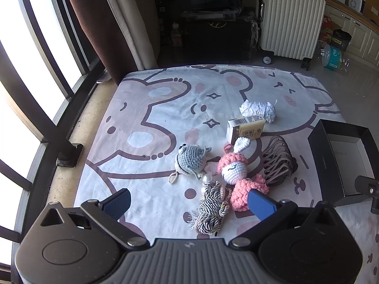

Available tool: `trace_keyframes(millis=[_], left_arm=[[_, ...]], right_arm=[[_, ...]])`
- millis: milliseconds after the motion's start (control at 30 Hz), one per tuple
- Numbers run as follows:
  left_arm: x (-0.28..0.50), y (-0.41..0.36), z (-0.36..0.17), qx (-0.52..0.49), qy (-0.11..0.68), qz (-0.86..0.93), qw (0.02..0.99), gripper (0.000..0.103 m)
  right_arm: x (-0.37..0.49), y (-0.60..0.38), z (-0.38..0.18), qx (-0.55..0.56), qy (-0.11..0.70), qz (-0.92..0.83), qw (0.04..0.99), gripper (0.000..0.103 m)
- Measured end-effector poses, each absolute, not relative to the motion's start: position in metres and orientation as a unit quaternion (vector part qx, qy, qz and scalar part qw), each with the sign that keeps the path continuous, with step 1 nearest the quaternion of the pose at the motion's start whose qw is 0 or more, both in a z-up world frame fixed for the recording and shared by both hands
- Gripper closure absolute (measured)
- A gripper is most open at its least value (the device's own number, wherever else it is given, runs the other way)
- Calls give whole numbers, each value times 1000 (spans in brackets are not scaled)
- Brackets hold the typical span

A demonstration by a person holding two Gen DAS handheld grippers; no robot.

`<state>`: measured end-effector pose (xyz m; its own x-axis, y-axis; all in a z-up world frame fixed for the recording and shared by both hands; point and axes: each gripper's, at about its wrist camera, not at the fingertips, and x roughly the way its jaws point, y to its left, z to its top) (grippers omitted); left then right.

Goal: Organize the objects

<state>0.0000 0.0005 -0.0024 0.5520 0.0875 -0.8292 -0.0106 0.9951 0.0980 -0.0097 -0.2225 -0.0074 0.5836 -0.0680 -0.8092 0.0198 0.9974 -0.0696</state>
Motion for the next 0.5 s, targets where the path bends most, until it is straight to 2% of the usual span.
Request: trace_keyframes(millis=[500], left_arm=[[0, 1, -3, 34, 475, 29, 879, 0]], right_arm=[[-8, -222, -7, -28, 456, -25, 889, 0]])
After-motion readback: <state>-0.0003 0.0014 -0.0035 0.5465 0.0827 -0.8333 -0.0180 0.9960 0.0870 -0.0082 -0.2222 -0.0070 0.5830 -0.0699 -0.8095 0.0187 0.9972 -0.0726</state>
